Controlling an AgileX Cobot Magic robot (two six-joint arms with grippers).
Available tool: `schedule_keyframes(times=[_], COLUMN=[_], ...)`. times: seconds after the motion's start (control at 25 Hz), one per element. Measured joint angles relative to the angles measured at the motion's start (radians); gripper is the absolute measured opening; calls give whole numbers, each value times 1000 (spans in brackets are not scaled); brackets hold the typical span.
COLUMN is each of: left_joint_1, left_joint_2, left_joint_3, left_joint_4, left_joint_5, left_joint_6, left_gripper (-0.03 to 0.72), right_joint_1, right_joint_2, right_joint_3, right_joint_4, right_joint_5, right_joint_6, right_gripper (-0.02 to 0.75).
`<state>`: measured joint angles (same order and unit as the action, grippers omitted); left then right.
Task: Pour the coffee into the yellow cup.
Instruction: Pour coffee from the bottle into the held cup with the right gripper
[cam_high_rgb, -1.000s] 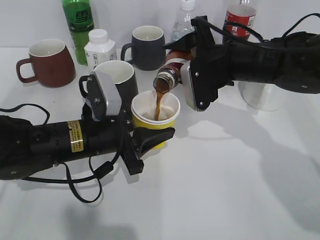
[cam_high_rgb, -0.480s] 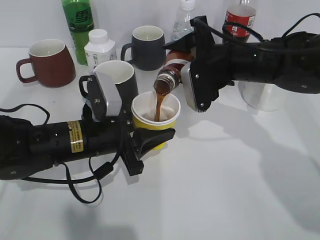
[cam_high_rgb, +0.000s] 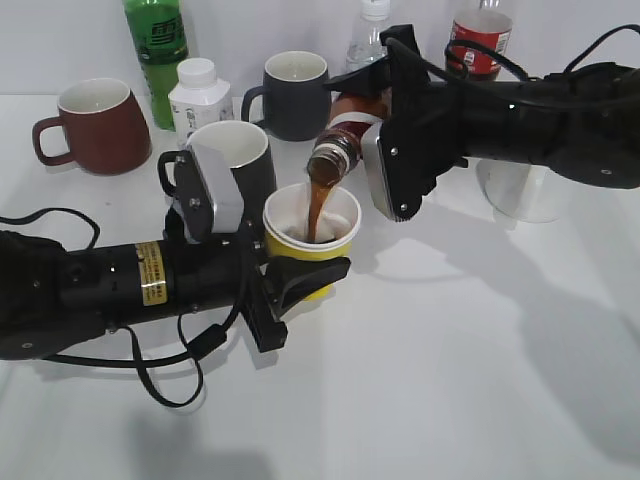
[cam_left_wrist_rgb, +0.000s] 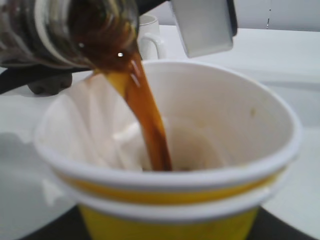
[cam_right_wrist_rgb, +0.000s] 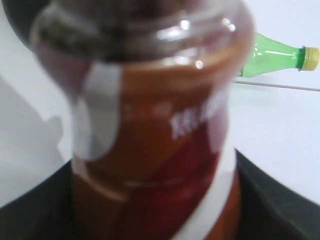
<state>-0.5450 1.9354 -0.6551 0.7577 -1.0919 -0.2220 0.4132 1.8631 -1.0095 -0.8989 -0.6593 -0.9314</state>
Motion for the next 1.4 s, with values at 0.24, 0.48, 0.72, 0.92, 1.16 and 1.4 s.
schedule_keyframes(times=[0.24, 0.48, 0.72, 0.92, 1.16, 1.4], left_joint_1=[0, 0, 0, 0, 0, 0], left_joint_2=[0, 0, 0, 0, 0, 0], left_joint_3=[0, 0, 0, 0, 0, 0], left_joint_4=[2, 3, 3, 3, 3, 3], left_joint_5=[0, 2, 3, 6, 6, 3], left_joint_6=[0, 0, 0, 0, 0, 0], left_gripper=[319, 319, 319, 319, 319, 319], right_joint_1=[0, 0, 0, 0, 0, 0], right_joint_2=[0, 0, 0, 0, 0, 0], right_joint_3=[0, 0, 0, 0, 0, 0], right_joint_4=[3, 3, 3, 3, 3, 34], right_joint_5=[-3, -4, -5, -5, -16, -19], right_joint_6=[-15, -19, -25, -41, -45, -23], right_gripper=[500, 500, 500, 500, 500, 500])
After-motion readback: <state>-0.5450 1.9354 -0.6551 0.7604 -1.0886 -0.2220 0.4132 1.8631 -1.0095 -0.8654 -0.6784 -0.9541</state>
